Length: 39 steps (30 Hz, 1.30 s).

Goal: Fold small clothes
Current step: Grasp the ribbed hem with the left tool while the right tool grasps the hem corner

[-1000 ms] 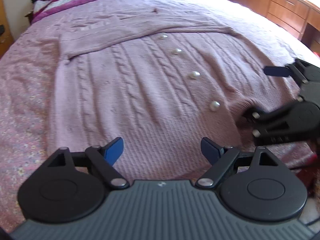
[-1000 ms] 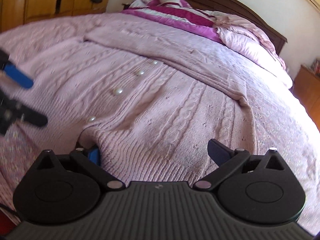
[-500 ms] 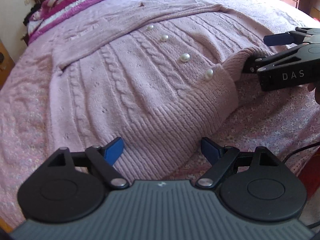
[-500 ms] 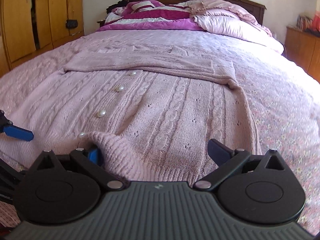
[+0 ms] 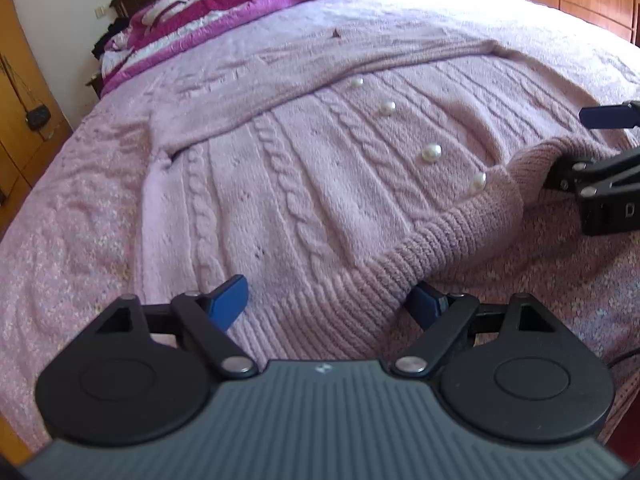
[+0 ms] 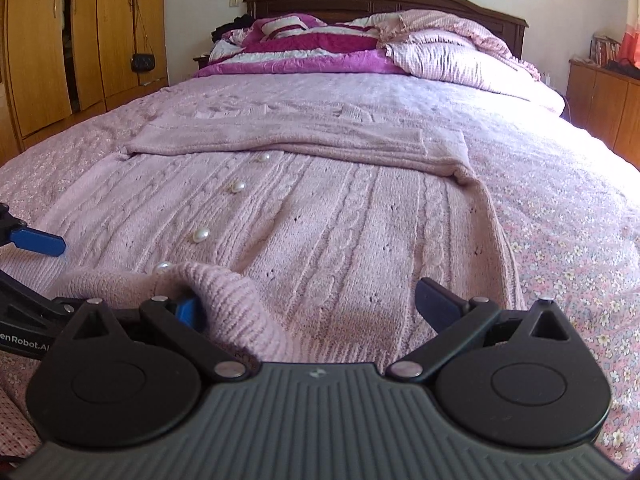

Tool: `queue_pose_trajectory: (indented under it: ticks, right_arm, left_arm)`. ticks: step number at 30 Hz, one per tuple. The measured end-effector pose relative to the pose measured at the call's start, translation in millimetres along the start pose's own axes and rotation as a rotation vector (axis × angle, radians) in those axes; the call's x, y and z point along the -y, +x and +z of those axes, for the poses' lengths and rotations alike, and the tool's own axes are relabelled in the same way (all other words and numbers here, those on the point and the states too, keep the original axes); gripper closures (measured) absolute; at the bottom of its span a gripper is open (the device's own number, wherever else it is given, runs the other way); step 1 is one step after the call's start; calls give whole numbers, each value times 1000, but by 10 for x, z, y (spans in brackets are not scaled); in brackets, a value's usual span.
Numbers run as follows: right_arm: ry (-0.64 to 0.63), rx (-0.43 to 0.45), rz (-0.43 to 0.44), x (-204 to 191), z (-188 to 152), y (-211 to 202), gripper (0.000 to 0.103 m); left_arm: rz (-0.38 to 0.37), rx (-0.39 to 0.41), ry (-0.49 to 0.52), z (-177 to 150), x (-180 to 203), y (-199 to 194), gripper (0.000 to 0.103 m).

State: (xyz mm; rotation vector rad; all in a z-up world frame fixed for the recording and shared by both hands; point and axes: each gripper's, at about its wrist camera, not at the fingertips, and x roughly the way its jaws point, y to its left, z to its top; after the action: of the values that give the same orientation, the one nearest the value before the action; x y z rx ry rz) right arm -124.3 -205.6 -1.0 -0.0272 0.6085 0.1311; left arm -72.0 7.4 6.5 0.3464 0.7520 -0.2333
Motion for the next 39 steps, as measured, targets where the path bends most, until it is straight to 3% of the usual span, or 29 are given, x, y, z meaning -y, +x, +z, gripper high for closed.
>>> queue_pose_trajectory:
  ticks: [5, 10, 22, 26, 30, 33, 34, 35, 36, 38, 39]
  right_arm:
    - [-7, -18, 13, -7, -28, 45, 0]
    - [24, -95, 20, 40, -76, 203, 0]
    - [21, -99, 13, 27, -132, 247, 0]
    - [22, -63, 9, 24, -115, 175, 0]
    - [22, 6, -3, 30, -74, 49, 2]
    - [15, 32, -20, 19, -52, 4, 12]
    - [10, 40, -19, 11, -47, -7, 20]
    - [5, 50, -16, -1, -41, -20, 31]
    - [-2, 60, -12, -14, -33, -33, 39]
    - [-20, 66, 15, -47, -10, -43, 69]
    - [-27, 66, 33, -58, 5, -42, 75]
  left_arm:
    - [-11, 17, -28, 9, -11, 11, 23]
    - [-8, 12, -41, -11, -9, 76, 24]
    - [-5, -7, -33, -1, -6, 123, 24]
    - [-8, 17, -34, 28, -6, 52, 41]
    - [-5, 32, -19, 69, 16, 25, 46]
    - [-18, 43, -14, 92, 27, 10, 64]
    - [-28, 50, -16, 101, 25, -3, 77]
    - [-39, 58, -20, 110, 19, -18, 84]
    - [-45, 67, -28, 122, 13, -35, 85]
    - [-56, 86, -42, 150, -10, -69, 87]
    - [-59, 95, -52, 165, -27, -86, 88]
